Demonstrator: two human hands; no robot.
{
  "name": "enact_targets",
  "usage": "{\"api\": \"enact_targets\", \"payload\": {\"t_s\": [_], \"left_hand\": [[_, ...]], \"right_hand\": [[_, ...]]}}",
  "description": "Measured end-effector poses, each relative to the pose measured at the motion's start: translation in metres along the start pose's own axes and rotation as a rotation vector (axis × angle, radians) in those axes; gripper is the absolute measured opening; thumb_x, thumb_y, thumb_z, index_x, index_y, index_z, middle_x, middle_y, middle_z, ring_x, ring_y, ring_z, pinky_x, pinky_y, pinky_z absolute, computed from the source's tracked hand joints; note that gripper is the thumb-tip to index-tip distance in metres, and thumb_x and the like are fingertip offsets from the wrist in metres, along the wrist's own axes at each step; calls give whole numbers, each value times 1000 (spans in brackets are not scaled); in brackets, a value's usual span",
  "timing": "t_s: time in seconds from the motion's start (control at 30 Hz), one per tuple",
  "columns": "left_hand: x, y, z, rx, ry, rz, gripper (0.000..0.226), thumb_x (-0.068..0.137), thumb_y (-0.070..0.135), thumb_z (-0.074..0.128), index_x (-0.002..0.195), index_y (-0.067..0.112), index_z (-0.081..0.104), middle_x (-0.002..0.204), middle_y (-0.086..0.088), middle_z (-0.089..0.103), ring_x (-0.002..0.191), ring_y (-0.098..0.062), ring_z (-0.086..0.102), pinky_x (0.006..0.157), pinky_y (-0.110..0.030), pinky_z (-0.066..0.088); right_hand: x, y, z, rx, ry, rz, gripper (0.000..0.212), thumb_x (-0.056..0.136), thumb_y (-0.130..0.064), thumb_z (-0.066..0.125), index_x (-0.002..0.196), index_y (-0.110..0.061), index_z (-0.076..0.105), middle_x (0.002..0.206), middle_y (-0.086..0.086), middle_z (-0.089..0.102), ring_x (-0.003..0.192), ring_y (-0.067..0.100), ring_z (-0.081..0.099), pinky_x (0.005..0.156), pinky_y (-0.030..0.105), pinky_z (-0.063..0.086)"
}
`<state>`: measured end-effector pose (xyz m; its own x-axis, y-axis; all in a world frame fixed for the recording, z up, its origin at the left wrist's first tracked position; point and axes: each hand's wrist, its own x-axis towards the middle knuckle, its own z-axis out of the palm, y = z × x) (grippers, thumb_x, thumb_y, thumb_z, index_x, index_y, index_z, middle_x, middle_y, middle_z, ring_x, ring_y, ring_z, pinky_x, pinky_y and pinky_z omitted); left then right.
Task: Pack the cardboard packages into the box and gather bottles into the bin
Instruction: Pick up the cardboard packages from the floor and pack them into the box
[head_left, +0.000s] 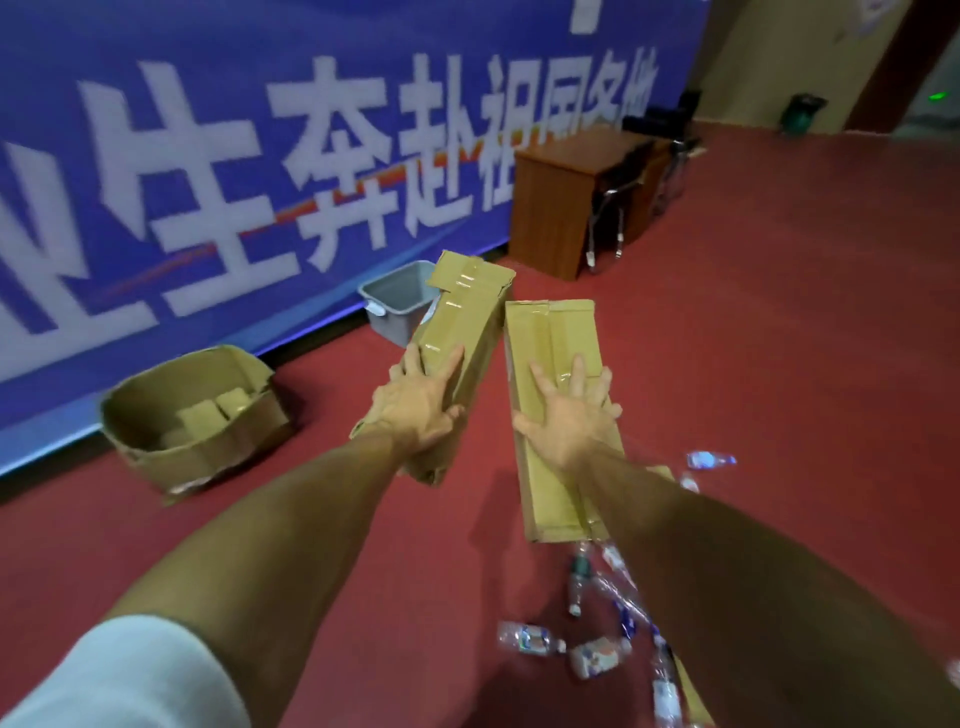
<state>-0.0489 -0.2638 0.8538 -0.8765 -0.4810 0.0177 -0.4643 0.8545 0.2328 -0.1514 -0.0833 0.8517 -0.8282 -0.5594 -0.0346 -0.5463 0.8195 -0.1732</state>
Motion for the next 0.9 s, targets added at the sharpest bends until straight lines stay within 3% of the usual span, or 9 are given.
{"api": "enact_targets", "payload": {"t_s": [0.3,0.47,0.9], "left_hand": [[8,-225,-57,-46,64,-274,82,96,49,56,155,45,-2,163,-16,1,138,-40,34,107,-52,40],[19,-328,-67,-34,62,-382,82,97,50,53,155,44,-4,163,-17,1,140,-39,32,103,-53,43],[126,-487,-71,-82,125,-685,77,98,49,51,155,45,0,161,-15,8,137,-37,37,100,-52,47]], "right_hand": [[95,-234,40,0,-31,-283,81,94,-66,43,157,-44,-3,165,14,-16,147,50,-12,113,63,19],[138,-340,70,3,-78,-373,82,93,-66,44,157,-44,-3,165,14,-16,147,51,-11,112,63,20],[311,-515,119,55,-207,-621,83,94,-61,49,156,-45,-3,165,12,-17,147,49,-14,114,64,16]]}}
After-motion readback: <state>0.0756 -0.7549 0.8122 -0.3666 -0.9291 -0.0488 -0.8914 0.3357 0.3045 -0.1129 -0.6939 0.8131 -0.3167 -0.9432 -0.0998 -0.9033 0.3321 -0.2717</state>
